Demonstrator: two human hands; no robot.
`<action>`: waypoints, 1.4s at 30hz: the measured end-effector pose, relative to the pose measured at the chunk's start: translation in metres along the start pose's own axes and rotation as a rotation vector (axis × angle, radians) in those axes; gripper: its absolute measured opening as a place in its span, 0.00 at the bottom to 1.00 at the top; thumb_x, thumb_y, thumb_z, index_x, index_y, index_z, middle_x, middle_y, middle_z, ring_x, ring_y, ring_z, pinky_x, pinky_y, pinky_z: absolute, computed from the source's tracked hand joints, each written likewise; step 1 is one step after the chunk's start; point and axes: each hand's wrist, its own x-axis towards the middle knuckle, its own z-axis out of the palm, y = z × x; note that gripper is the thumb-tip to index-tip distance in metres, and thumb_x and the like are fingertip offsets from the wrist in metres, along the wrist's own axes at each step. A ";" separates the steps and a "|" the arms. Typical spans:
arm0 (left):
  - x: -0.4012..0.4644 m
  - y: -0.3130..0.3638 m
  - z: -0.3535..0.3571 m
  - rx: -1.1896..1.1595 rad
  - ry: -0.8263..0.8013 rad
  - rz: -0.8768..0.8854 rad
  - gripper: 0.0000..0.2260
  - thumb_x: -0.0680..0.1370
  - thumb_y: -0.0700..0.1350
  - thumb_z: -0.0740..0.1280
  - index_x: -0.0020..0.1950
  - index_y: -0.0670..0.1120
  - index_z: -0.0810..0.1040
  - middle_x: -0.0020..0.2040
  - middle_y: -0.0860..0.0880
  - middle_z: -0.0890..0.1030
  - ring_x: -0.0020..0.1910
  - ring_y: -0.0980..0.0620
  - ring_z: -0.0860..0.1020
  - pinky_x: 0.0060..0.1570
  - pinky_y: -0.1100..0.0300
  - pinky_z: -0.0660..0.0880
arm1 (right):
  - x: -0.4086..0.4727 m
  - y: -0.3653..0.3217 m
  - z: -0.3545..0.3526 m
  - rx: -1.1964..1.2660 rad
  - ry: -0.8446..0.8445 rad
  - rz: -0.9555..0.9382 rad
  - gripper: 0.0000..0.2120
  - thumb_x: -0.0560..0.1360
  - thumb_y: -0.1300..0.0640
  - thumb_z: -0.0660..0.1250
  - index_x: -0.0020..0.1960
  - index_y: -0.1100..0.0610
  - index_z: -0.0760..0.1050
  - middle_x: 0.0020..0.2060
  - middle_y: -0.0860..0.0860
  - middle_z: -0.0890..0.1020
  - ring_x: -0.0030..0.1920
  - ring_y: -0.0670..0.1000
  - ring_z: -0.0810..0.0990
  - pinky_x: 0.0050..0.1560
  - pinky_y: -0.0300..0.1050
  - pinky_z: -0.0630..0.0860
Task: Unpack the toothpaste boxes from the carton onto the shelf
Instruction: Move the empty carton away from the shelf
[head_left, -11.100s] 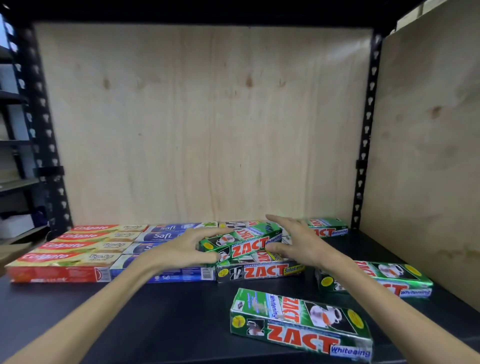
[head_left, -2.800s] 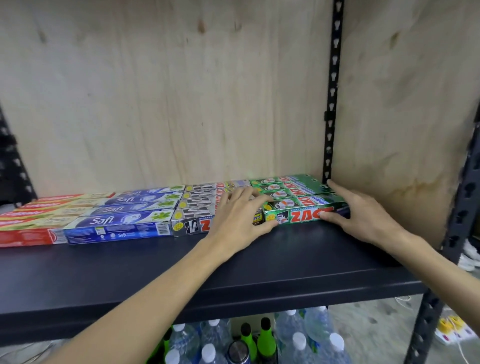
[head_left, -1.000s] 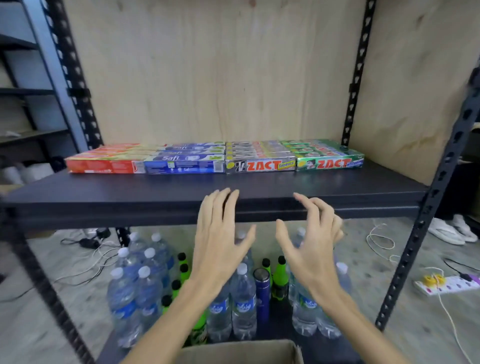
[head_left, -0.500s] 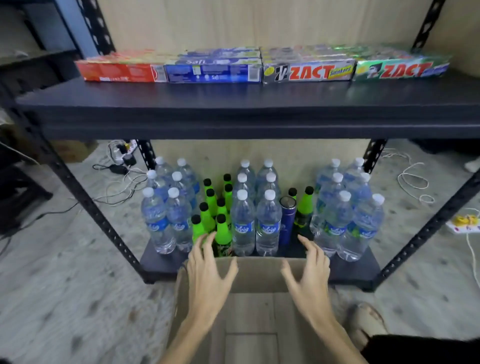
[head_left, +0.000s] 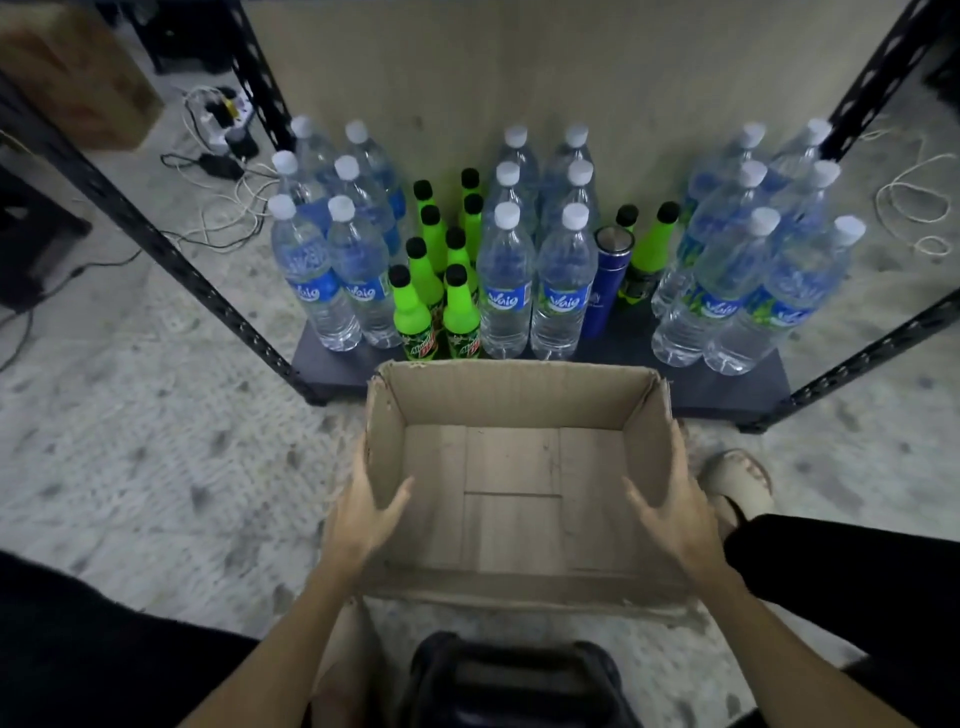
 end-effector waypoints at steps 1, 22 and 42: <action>0.001 -0.005 -0.001 -0.023 -0.032 0.030 0.42 0.76 0.65 0.65 0.81 0.61 0.42 0.82 0.52 0.58 0.78 0.46 0.63 0.73 0.43 0.67 | 0.000 0.002 -0.002 -0.001 -0.013 -0.002 0.47 0.76 0.44 0.71 0.80 0.36 0.39 0.70 0.57 0.75 0.66 0.63 0.77 0.59 0.56 0.76; 0.009 -0.029 -0.025 -0.302 -0.129 0.136 0.30 0.85 0.42 0.59 0.83 0.51 0.49 0.82 0.58 0.52 0.78 0.69 0.51 0.79 0.62 0.52 | 0.008 -0.015 -0.010 -0.036 -0.185 -0.131 0.43 0.81 0.53 0.65 0.75 0.26 0.37 0.67 0.49 0.79 0.58 0.63 0.82 0.58 0.54 0.75; -0.091 -0.147 -0.167 -0.280 0.236 -0.028 0.34 0.83 0.45 0.63 0.83 0.50 0.47 0.82 0.60 0.50 0.80 0.64 0.50 0.79 0.58 0.52 | -0.004 -0.176 0.105 0.005 -0.415 -0.590 0.47 0.79 0.55 0.68 0.77 0.31 0.36 0.70 0.64 0.73 0.59 0.68 0.80 0.55 0.61 0.78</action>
